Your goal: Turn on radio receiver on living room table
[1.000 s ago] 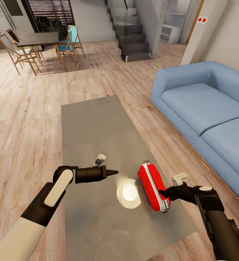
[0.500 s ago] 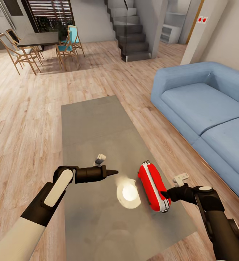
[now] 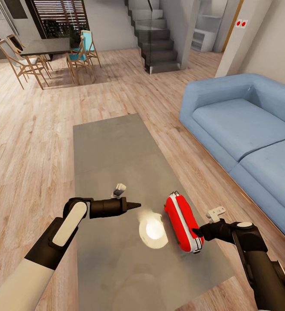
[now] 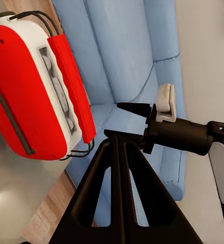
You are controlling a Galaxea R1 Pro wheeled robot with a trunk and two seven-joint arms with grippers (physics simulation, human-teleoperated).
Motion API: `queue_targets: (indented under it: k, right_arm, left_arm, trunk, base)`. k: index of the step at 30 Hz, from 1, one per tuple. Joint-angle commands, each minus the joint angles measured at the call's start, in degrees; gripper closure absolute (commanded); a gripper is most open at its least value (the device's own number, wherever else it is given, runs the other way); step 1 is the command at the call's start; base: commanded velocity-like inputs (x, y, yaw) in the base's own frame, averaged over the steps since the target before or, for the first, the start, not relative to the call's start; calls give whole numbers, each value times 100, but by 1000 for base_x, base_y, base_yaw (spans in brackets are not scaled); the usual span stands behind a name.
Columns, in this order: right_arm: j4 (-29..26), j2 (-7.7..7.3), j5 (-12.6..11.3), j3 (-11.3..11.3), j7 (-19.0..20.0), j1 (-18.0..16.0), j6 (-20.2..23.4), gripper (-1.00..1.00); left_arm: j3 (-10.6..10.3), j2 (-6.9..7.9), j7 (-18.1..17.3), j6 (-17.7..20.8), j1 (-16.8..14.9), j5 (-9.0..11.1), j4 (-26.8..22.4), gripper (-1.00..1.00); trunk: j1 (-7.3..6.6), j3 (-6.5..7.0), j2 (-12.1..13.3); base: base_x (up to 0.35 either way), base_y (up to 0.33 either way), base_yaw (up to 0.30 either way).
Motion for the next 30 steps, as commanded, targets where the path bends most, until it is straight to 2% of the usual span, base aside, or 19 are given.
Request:
queue_targets:
  k: [1, 14, 30]
  right_arm:
    - [2, 0, 0, 1, 0, 0, 0, -100]
    - [13, 0, -6, 0, 0, 0, -7, -100]
    - [33, 0, -15, -4, 0, 0, 1, -100]
  left_arm:
    - [0, 1, 0, 0, 0, 0, 0, 100]
    - [0, 2, 0, 0, 0, 0, -12, 100]
    - [0, 9, 0, 0, 0, 0, -38, 100]
  trunk:
    - [0, 0, 0]
    - [0, 0, 0]
    - [0, 0, 0]
  base:
    - [0, 0, 0]
    - [-19, -7, 0]
    - [-243, -138, 0]
